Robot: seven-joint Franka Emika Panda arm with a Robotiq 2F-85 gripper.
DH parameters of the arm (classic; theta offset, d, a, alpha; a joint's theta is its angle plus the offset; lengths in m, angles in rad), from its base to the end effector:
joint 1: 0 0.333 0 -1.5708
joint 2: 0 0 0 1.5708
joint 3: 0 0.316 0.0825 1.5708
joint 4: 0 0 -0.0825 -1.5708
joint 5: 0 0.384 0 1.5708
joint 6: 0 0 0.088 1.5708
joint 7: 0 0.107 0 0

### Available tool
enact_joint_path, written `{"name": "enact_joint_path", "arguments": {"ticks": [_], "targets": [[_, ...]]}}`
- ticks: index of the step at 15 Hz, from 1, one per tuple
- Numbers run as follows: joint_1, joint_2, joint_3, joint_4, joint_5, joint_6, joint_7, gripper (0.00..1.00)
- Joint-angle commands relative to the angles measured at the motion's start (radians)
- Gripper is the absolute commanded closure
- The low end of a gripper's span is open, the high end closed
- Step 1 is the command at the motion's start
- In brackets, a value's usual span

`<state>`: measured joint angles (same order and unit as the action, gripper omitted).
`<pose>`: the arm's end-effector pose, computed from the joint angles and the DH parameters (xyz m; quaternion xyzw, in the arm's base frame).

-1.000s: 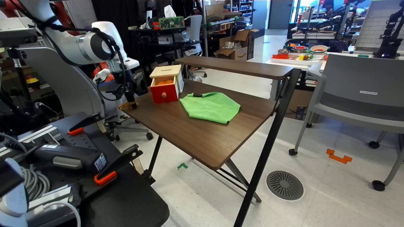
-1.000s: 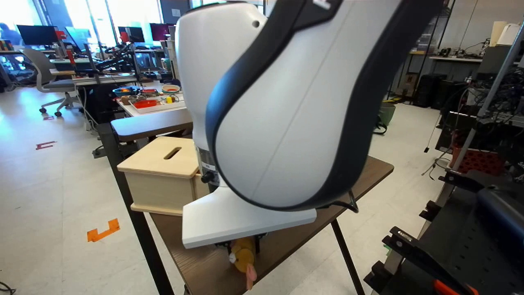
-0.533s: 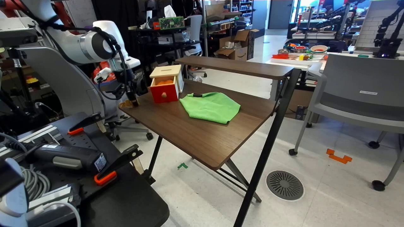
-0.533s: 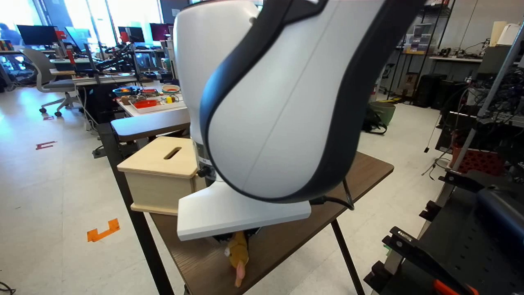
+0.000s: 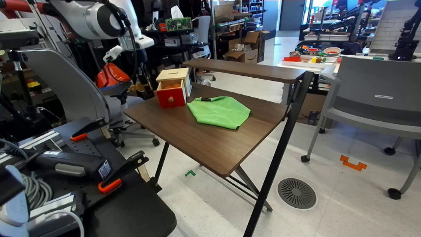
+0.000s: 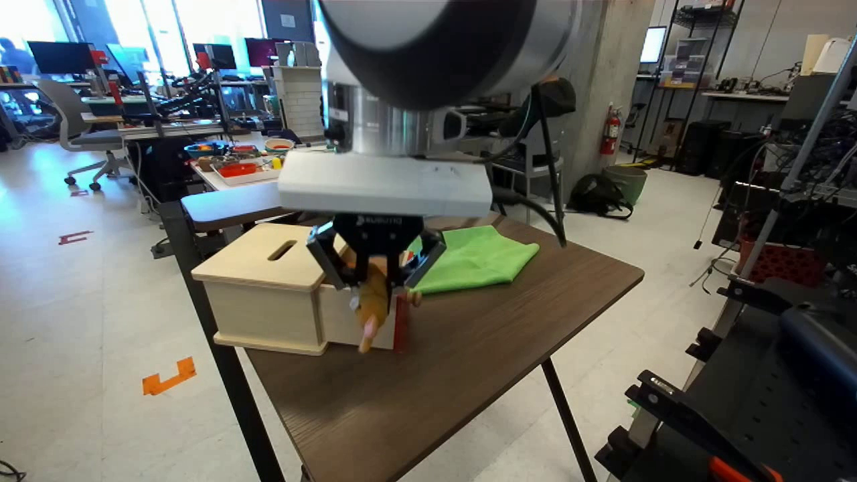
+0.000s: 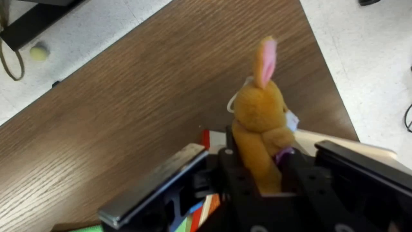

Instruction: Put the brown toy into the drawer

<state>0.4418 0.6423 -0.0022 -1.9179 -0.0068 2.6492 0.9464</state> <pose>0.5721 0.2693 0.1623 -0.9679 0.2474 -0.0357 0.0266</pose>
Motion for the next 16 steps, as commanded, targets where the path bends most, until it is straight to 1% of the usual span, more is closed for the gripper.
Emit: {"name": "enact_joint_path", "arguments": {"ticks": [1,6,9,16], "targets": [[-0.074,-0.050,0.033,0.048,0.054,-0.083,-0.046,0.96],[-0.108,0.011,0.026,0.158,0.072,-0.117,-0.041,0.96],[-0.122,0.056,0.027,0.199,0.082,-0.126,-0.044,0.96],[-0.134,0.154,0.004,0.290,0.078,-0.172,-0.031,0.96]]}}
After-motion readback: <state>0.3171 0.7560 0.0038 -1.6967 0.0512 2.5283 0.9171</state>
